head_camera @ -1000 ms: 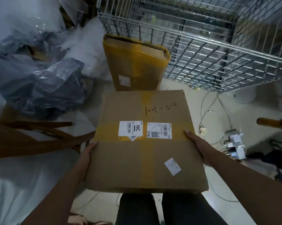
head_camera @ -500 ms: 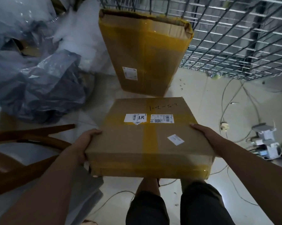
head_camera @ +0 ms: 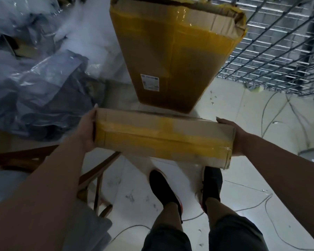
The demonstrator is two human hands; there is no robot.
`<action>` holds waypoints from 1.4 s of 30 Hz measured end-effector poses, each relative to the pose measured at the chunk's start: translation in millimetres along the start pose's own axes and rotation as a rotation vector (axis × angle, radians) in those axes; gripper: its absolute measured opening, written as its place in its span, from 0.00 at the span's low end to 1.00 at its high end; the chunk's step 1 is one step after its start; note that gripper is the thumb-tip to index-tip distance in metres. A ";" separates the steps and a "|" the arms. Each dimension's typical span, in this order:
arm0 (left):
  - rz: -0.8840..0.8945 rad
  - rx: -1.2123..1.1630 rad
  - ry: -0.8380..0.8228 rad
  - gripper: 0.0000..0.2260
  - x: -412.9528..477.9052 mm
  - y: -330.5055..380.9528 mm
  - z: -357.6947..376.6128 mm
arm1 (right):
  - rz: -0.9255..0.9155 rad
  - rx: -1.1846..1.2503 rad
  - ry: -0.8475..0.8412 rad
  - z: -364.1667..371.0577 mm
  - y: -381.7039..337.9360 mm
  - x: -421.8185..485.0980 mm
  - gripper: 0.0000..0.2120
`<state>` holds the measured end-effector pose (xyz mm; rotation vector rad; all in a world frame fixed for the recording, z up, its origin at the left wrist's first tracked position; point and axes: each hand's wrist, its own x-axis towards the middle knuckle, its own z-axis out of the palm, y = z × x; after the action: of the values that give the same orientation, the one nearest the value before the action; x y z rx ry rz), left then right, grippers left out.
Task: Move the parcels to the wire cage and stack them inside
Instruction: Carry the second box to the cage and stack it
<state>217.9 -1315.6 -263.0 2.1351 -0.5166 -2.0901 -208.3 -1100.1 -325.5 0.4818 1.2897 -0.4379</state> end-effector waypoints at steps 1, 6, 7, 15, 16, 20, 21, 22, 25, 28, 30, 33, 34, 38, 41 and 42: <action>0.012 0.002 0.014 0.28 3.2 6.4 3.1 | 0.001 0.001 -0.002 1.7 -7.1 2.2 0.31; 0.069 0.032 0.110 0.27 13.5 32.2 22.3 | -0.043 0.032 0.042 12.8 -34.6 8.1 0.36; 0.088 0.025 0.131 0.26 13.5 35.9 27.0 | -0.068 0.024 0.050 15.7 -37.4 6.5 0.33; 0.222 -0.105 0.158 0.32 15.6 49.7 55.9 | -0.201 0.207 0.092 22.4 -44.9 -6.8 0.26; 0.233 -0.134 0.156 0.31 16.9 51.9 58.1 | -0.217 0.231 0.085 23.2 -46.8 -9.2 0.26; 0.295 -0.159 0.178 0.28 22.4 64.3 66.1 | -0.270 0.256 0.146 27.8 -57.4 -23.2 0.26; 0.301 -0.127 0.181 0.27 22.0 66.3 67.9 | -0.274 0.232 0.162 29.4 -59.2 -27.4 0.25; 0.309 -0.074 0.187 0.25 21.2 67.3 70.0 | -0.277 0.209 0.178 30.7 -60.1 -31.4 0.23; 0.364 0.057 0.235 0.26 20.0 65.8 73.8 | -0.294 0.135 0.224 32.9 -59.5 -41.8 0.22; 0.457 0.203 0.405 0.30 11.5 60.7 78.1 | -0.344 0.050 0.306 39.0 -56.0 -53.1 0.21; 0.558 0.349 0.550 0.32 -1.9 57.2 81.9 | -0.455 -0.022 0.424 44.1 -53.9 -62.9 0.19; 0.685 0.458 0.544 0.28 -27.4 53.8 94.1 | -0.700 -0.213 0.636 49.3 -50.6 -82.2 0.13; 0.685 0.509 0.504 0.28 -36.7 52.4 99.4 | -0.767 -0.333 0.699 50.1 -48.5 -90.7 0.14; 0.658 0.604 0.418 0.25 -74.1 43.8 119.6 | -0.940 -0.660 0.790 64.1 -39.2 -127.1 0.13; 0.675 0.667 0.362 0.23 -92.8 37.3 130.2 | -0.978 -0.759 0.726 83.5 -31.6 -148.1 0.09; 0.659 0.651 0.327 0.20 -97.7 36.2 133.0 | -0.982 -0.783 0.705 90.2 -28.7 -153.9 0.07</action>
<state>81.3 -1297.9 -165.2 2.0758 -1.7391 -1.2800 -186.8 -1168.6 -159.7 -0.7825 2.2060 -0.5286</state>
